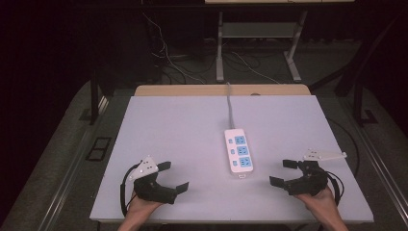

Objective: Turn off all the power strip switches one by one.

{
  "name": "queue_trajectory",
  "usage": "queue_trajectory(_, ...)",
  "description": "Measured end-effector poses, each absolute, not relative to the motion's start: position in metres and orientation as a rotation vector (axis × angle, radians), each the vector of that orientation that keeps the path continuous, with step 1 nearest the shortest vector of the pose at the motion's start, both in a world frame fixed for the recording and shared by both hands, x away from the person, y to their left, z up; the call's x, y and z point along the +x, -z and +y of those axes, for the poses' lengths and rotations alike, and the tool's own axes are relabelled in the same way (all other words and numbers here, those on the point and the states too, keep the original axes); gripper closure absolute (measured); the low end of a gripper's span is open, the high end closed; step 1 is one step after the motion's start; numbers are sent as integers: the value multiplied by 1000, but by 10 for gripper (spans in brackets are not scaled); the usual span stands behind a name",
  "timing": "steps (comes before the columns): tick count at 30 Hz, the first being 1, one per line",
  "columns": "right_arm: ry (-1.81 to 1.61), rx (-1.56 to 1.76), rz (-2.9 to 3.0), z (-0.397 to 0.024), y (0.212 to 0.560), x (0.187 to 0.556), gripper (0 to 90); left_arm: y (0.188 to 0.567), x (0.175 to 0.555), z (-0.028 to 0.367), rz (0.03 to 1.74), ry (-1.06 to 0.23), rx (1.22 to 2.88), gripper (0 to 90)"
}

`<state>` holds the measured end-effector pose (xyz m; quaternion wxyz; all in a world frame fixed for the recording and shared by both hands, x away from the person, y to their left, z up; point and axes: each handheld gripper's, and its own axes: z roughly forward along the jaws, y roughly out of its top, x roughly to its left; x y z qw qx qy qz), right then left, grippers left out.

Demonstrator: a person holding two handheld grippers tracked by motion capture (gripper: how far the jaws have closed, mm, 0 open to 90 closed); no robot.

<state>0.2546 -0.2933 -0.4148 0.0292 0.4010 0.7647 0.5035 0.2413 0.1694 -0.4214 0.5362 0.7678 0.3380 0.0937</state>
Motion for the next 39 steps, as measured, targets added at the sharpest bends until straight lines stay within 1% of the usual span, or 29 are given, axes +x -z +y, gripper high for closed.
queue_trajectory(27,-1499,1247,2401,-295,413,254,12,422,242,167,789,-224,1849,0)
queue_trajectory(39,-1418,1251,2441,-291,410,259,13,423,242,167,795,-213,1849,0)
